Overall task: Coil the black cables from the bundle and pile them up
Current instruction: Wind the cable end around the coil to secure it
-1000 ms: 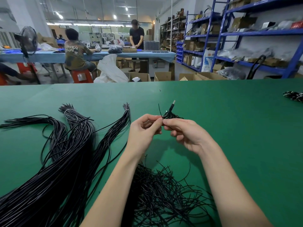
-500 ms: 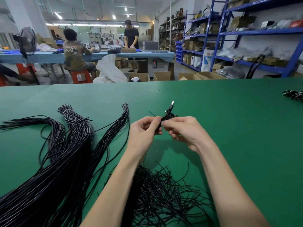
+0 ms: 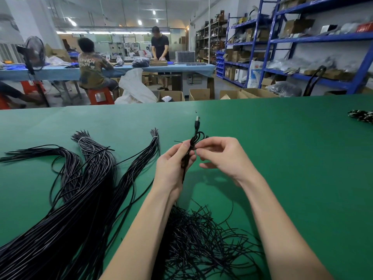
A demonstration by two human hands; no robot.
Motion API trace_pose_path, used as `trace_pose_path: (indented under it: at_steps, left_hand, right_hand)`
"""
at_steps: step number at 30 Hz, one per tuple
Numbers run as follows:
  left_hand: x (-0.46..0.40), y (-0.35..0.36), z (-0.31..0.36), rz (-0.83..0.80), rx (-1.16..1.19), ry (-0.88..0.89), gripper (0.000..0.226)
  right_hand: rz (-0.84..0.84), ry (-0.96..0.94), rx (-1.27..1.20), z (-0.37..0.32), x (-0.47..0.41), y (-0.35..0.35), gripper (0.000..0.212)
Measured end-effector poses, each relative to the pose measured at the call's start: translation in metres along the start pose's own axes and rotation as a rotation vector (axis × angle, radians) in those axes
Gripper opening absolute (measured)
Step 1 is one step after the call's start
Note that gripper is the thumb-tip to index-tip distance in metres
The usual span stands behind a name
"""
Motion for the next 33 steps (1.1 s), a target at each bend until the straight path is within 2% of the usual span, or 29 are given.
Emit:
trace_pose_path:
  at_steps: [4,10,13,16,20,22,25,29,33]
  left_hand:
    - [-0.001,-0.001,-0.001,0.007,0.065,-0.011,0.007]
    - [-0.001,0.001,0.000,-0.055,0.019,-0.031,0.008]
    - [0.002,0.004,0.001,-0.144,-0.055,-0.069,0.011]
    - [0.007,0.010,0.005,-0.299,-0.213,-0.113,0.017]
    - [0.024,0.019,0.003,-0.556,-0.482,-0.211,0.015]
    - [0.028,0.019,0.005,-0.603,-0.603,-0.242,0.016]
    - [0.030,0.019,0.012,-0.609,-0.864,-0.230,0.010]
    - [0.026,0.024,0.019,-0.502,-1.347,-0.061,0.006]
    - [0.023,0.034,0.023,-0.405,-1.478,0.109,0.007]
  right_hand:
    - [0.065,-0.020,0.078,-0.002,-0.001,0.003,0.009]
    - [-0.040,0.246,-0.314,0.024,0.000,0.007,0.007]
    - [-0.084,0.281,-0.381,0.032,0.000,0.004,0.008]
    - [-0.202,0.212,-0.360,0.029,0.003,-0.001,0.018]
    - [-0.355,0.087,-0.202,0.024,0.010,-0.008,0.022]
    - [-0.405,0.078,-0.067,0.026,0.013,-0.008,0.015]
    - [-0.439,0.109,0.050,0.029,0.016,-0.007,0.020]
    - [-0.395,0.087,0.427,0.019,0.009,-0.013,0.017]
    - [-0.278,0.038,0.665,0.001,0.006,-0.010,0.021]
Point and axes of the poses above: each hand's wrist, its own x-axis away from the middle knuckle, its own y-axis out of the palm, z = x × y, the point moved 8 cm from there along -x, towards the middle knuckle, and after that the axes turned 4 degrees about -z, right-handed, at the moved point
